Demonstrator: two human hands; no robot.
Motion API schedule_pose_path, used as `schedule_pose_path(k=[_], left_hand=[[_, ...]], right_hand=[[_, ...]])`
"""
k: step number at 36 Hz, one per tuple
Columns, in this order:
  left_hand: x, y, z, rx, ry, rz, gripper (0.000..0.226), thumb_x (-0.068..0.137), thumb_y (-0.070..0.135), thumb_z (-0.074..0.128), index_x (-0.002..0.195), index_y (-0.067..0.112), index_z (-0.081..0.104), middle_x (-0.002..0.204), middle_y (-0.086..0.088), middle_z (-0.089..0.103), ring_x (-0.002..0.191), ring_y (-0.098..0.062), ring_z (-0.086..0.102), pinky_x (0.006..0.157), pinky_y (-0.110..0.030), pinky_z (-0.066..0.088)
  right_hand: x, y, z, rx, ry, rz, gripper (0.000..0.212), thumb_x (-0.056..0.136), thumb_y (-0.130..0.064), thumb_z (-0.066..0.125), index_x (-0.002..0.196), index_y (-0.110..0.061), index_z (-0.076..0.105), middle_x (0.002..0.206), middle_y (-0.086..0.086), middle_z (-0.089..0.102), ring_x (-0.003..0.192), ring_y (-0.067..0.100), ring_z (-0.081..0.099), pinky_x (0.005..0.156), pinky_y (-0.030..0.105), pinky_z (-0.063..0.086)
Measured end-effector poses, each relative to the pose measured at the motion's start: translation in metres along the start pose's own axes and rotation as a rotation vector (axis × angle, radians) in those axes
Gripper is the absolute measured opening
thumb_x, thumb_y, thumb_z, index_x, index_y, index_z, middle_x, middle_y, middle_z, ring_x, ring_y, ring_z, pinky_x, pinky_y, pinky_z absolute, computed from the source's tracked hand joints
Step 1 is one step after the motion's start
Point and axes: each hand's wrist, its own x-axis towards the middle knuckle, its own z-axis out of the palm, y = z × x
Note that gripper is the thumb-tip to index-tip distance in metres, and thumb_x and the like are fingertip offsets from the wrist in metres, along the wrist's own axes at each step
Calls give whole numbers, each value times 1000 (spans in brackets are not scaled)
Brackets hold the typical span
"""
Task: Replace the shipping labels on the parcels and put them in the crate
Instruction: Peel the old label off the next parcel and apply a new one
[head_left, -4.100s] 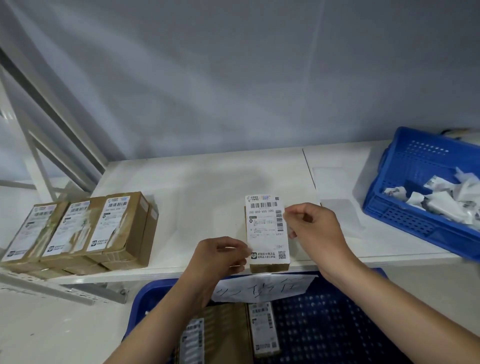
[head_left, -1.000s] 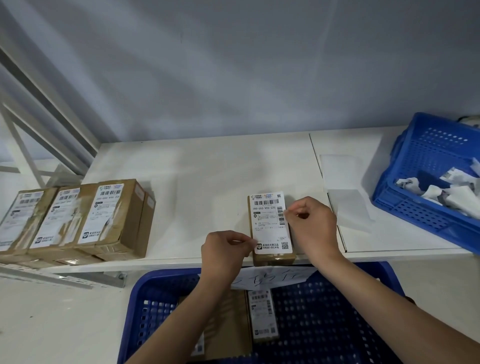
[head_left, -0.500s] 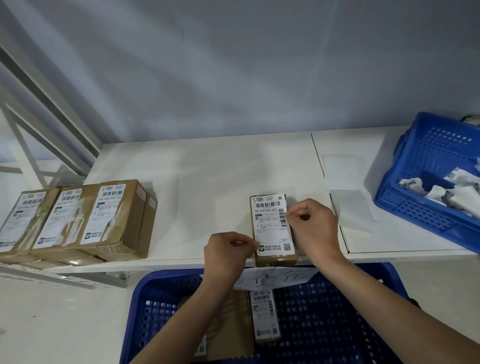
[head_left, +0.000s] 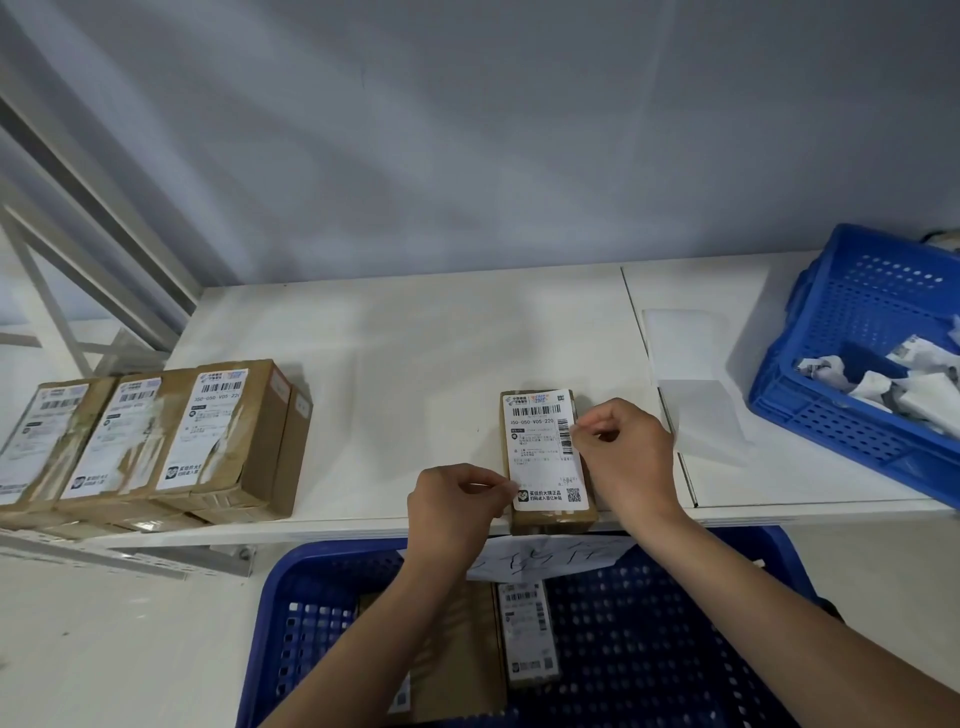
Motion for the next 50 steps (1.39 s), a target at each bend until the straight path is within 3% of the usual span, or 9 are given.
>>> schedule_pose_path(k=[8, 28, 40, 45, 50], left_hand=[[0, 0, 1, 4, -2, 4, 11, 84, 29, 83, 76, 27, 77, 70, 11, 75, 62, 6, 66, 51, -5, 41], [2, -2, 3, 18, 9, -29, 9, 83, 30, 84, 81, 25, 77, 75, 12, 75, 65, 2, 69, 53, -10, 44], [5, -3, 4, 17, 9, -41, 10, 84, 28, 83, 82, 23, 75, 83, 11, 73, 79, -4, 67, 71, -28, 57], [5, -2, 4, -2, 4, -51, 11, 84, 26, 84, 82, 21, 75, 81, 12, 71, 75, -3, 66, 62, -21, 54], [5, -2, 3, 4, 9, -56, 13, 82, 29, 85, 79, 20, 76, 82, 4, 74, 78, -13, 69, 66, -27, 54]], right_hand=[[0, 0, 1, -4, -5, 1, 8, 86, -7, 74, 86, -15, 71, 82, -9, 69, 77, -11, 59, 64, 1, 40], [-4, -6, 1, -7, -21, -8, 11, 88, -5, 72, 86, -14, 67, 83, -8, 66, 79, -3, 59, 63, 2, 41], [-6, -7, 3, -22, -46, -31, 14, 90, -3, 69, 85, -15, 65, 84, -7, 66, 80, -2, 59, 65, 2, 41], [-6, -9, 3, -41, -56, -36, 18, 90, -2, 69, 83, -18, 63, 83, -8, 65, 79, -1, 59, 64, 2, 41], [-5, -9, 2, -58, -68, -35, 15, 91, -2, 68, 84, -14, 63, 85, -5, 66, 79, -1, 59, 63, 3, 42]])
